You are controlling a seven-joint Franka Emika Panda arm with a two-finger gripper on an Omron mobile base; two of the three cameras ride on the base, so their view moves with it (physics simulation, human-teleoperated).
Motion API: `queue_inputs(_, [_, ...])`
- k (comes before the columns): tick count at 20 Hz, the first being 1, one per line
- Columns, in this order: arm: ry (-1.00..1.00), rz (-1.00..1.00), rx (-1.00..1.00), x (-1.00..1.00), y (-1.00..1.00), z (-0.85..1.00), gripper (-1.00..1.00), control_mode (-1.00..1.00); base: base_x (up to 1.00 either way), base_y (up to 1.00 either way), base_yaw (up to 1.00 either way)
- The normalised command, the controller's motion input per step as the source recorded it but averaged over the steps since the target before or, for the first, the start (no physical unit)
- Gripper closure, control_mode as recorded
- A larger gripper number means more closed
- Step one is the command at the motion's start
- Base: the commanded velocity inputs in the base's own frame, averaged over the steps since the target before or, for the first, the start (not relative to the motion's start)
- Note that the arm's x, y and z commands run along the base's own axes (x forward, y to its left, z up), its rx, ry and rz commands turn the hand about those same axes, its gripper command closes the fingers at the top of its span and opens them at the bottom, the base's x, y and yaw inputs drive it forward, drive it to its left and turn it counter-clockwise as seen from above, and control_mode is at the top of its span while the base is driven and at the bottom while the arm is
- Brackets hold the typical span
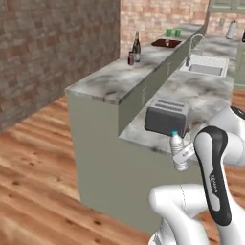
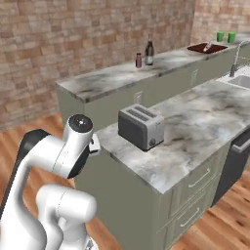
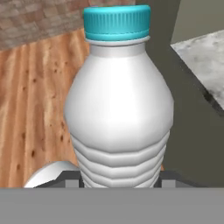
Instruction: Place the drinks on the dining counter in a tight cluster.
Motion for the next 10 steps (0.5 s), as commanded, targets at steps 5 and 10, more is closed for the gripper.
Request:
queue_inputs(5, [0.00, 0.00, 0.00, 0.00, 0.00, 0.00, 1.00, 1.00, 0.25, 1.00, -0.47])
queue_inputs(10, [0.00, 0.00, 0.00, 0.00, 0.00, 0.00, 1.00, 1.00, 0.09, 1.00, -0.47])
